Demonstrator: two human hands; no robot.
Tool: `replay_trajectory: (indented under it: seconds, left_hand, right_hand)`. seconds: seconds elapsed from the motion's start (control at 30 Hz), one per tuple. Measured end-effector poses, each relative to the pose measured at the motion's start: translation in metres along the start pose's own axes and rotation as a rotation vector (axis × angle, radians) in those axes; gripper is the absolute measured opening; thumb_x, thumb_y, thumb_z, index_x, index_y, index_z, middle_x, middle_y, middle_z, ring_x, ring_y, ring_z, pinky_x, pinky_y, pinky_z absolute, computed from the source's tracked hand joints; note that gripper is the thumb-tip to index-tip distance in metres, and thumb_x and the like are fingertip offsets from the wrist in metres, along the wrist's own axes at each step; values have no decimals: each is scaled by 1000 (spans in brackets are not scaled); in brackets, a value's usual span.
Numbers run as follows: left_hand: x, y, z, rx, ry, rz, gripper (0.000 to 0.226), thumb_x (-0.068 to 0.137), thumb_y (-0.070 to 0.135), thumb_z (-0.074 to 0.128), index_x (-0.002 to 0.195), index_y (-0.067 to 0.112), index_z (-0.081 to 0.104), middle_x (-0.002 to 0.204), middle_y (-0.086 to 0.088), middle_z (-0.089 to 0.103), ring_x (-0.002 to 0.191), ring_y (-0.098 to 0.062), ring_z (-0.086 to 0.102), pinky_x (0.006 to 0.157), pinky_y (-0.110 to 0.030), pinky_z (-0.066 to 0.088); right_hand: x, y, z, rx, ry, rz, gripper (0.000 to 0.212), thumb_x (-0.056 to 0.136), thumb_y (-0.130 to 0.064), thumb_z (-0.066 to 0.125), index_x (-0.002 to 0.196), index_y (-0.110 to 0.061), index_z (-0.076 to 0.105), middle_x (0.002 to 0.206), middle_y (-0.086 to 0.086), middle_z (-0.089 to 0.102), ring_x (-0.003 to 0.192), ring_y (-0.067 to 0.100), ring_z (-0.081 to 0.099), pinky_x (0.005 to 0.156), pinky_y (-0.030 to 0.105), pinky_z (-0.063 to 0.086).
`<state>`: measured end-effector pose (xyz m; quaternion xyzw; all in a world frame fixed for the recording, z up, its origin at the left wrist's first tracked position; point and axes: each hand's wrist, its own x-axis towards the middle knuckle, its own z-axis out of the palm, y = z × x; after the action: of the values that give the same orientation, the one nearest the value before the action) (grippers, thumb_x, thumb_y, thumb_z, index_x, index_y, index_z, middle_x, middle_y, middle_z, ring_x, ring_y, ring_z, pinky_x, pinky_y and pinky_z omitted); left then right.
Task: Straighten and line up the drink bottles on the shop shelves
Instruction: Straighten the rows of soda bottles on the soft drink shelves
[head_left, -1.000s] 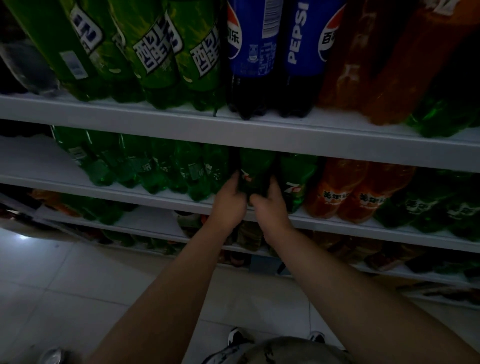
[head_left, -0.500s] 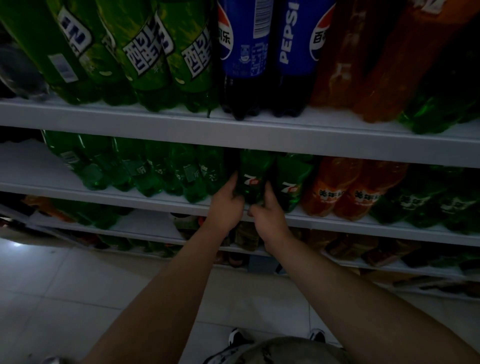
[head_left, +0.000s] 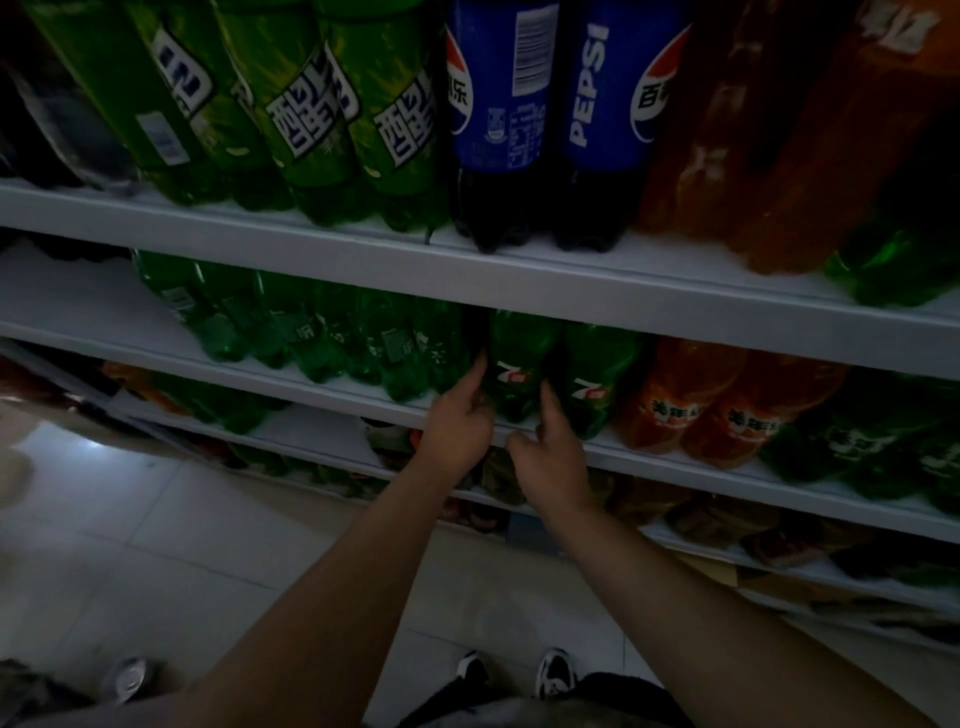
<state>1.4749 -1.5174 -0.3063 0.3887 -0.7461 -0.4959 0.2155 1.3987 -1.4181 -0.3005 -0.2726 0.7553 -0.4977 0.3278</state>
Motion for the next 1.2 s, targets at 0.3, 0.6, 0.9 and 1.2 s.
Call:
replay_trajectory:
  seconds: [0.3, 0.6, 0.9, 1.2]
  left_hand:
    - [-34, -36, -41, 80, 349, -249, 37, 90, 12, 55, 128, 14, 56, 113, -3, 67, 102, -16, 63, 80, -24, 47]
    - [13, -51, -106, 514, 345, -83, 54, 77, 52, 71, 105, 6, 63, 90, -9, 70, 83, -27, 65, 63, -26, 44]
    - [34, -59, -121, 754, 77, -110, 55, 80, 63, 60, 96, 10, 58, 90, -12, 67, 81, -28, 64, 55, -27, 39]
    - [35, -58, -107, 651, 25, -131, 54, 86, 52, 60, 110, 4, 53, 102, -17, 65, 91, -32, 62, 60, -30, 37]
  right_hand:
    - [-11, -20, 44, -137, -24, -241, 41, 90, -15, 54, 131, -16, 50, 132, 1, 51, 118, 16, 50, 96, 24, 41]
    - [36, -41, 115, 20, 246, -78, 70, 86, -28, 66, 144, -13, 30, 140, 8, 44, 125, 19, 46, 106, 36, 39]
    - [54, -42, 124, -195, 368, -65, 55, 84, -27, 70, 128, -7, 45, 121, 12, 59, 111, 24, 56, 88, 19, 38]
    - [42, -36, 100, -438, 264, -231, 64, 89, -24, 64, 139, -1, 31, 130, 19, 52, 117, 30, 51, 88, 13, 30]
